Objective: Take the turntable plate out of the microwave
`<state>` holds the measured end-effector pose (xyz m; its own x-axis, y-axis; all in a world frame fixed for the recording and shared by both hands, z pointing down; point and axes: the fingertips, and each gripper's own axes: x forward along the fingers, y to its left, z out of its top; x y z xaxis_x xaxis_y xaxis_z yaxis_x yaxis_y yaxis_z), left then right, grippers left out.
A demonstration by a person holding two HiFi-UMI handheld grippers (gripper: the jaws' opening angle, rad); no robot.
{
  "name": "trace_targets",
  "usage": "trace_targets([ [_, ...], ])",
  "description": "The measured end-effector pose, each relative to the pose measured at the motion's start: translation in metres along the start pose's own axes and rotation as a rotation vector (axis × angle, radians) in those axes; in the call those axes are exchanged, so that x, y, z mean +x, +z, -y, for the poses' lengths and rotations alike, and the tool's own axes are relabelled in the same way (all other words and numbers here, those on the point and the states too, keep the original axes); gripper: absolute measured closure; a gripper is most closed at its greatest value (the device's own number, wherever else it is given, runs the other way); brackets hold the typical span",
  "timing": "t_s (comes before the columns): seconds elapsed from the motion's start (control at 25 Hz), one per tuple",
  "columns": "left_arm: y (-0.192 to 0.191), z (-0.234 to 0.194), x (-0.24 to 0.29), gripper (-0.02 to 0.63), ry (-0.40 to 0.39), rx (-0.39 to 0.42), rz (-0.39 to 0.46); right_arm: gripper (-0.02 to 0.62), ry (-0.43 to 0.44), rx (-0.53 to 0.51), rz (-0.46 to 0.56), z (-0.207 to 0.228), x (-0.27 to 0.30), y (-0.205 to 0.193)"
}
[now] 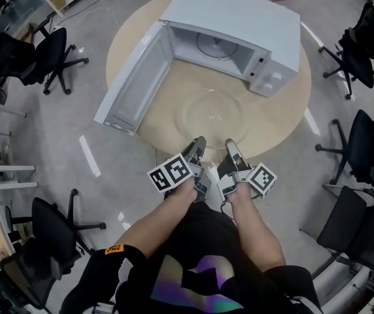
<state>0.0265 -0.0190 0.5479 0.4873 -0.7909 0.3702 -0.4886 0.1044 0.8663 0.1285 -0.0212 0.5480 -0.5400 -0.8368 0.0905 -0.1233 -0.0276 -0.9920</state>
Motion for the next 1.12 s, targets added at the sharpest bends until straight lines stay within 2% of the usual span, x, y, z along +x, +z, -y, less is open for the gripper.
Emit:
trace_targets([
  [0.8,-0.010,-0.022,0.013,0.474,0.044,-0.009,-0.029,0.525,-0.033,0.002,-0.019,0.028,0.005,0.002],
  [0.96,-0.010,-0.031,0.017,0.474,0.070,0.008,-0.050,0.526,-0.071,0.033,-0.017,0.041,0.007,0.000],
  [1.12,-0.014,-0.041,0.021,0.474,0.098,0.017,-0.076,0.526,-0.153,0.063,-0.009,0.059,0.007,-0.001],
])
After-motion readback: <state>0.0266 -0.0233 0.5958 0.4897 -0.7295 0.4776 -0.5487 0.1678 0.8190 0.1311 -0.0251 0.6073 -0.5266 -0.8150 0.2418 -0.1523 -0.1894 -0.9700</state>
